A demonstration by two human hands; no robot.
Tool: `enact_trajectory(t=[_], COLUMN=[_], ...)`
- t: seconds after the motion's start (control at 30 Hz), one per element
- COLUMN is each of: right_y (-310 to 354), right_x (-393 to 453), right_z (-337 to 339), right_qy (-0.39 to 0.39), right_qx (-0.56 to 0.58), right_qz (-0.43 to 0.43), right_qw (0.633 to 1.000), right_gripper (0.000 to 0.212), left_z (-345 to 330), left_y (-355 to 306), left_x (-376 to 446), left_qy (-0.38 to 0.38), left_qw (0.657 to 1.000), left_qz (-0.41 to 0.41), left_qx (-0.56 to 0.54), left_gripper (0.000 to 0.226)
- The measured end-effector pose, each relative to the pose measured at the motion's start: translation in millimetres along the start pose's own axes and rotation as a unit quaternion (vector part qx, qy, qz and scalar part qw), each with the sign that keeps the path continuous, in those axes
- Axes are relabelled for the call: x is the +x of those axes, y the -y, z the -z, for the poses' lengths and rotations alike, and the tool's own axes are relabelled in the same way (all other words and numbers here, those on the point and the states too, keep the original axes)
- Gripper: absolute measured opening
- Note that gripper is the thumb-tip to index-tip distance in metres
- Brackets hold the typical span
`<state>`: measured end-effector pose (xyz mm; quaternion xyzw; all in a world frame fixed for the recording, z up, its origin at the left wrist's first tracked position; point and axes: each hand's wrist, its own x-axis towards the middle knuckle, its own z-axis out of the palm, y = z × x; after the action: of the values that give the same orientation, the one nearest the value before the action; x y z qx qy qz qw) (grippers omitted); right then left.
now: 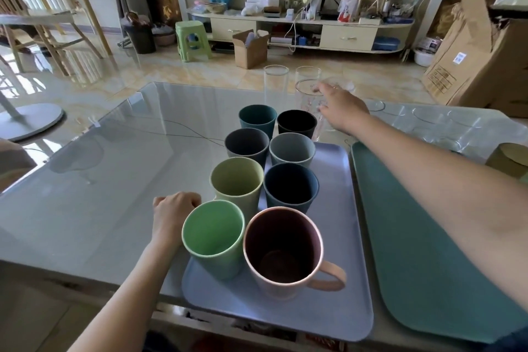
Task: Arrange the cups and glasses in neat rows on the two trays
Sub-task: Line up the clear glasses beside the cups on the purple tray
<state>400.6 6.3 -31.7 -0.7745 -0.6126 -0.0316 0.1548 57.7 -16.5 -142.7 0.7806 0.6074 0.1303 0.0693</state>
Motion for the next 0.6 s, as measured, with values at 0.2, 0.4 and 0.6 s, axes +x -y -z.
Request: enact_trajectory(t=[0.2, 0.4, 0.6], right_y=[3.0, -6.4, -27.9], right_x=[10.9, -7.7, -43.7], right_z=[-9.4, 8.8, 30.1], right_qy=[-0.022, -0.065, -0.063], right_qx=[0.004, 0.001, 0.015], right_qz=[0.013, 0.055, 0.082], right_qw=[1.000, 0.996, 0.995], right_gripper=[0.013, 0.016, 0.011], left_z=[-0.1, 0.4, -16.0], left_y=[-3.7, -3.8, 10.5], left_x=[0.1, -2.6, 7.3], left_qy=[0.016, 0.014, 0.026], left_qw=[1.000, 1.000, 0.999], left_qz=[0.004, -0.002, 0.003], left_qx=[0.007, 0.003, 0.048], left_gripper=[0.041, 0.038, 0.039])
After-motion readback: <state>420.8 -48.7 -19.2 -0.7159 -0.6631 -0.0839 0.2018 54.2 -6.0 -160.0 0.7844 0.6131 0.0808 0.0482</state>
